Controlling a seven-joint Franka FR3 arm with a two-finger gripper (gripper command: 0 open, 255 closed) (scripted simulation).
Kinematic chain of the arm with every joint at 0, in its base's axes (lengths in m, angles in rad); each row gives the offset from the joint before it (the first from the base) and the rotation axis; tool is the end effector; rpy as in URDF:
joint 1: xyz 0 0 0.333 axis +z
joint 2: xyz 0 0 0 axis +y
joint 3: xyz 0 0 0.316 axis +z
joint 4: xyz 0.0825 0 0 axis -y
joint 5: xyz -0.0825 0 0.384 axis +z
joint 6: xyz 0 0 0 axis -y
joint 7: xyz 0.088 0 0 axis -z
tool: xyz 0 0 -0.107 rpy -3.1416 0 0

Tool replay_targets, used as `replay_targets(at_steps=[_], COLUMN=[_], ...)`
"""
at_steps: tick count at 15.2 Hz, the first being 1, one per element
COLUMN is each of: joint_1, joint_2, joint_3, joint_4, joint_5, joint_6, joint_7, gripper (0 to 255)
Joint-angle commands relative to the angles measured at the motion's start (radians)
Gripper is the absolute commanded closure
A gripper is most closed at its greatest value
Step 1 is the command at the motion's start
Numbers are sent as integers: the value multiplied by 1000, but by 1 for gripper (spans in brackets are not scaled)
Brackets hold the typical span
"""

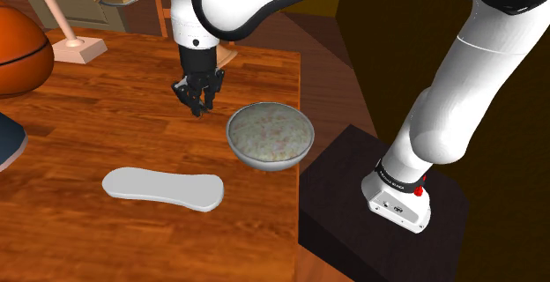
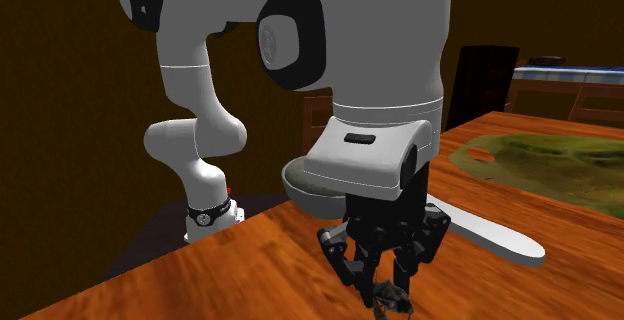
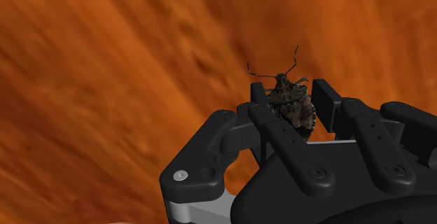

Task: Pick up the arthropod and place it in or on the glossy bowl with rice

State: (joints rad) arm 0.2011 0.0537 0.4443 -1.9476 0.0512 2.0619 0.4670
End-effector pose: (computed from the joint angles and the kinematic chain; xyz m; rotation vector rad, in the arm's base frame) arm 0.4608 0.3463 0.4605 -3.0392 -0.2351 -0.0294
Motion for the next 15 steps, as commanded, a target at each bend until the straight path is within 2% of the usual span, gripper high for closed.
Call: replay_targets(at_steps=[1, 4, 15], joint_1=[0, 0, -3], joint_2=[0, 0, -28], joint_3=[0, 0, -1], joint_4=[0, -1, 117], joint_5=[0, 0, 10], joint_6=[0, 1, -143], joint_7=[0, 0, 0], gripper=[255, 255, 255])
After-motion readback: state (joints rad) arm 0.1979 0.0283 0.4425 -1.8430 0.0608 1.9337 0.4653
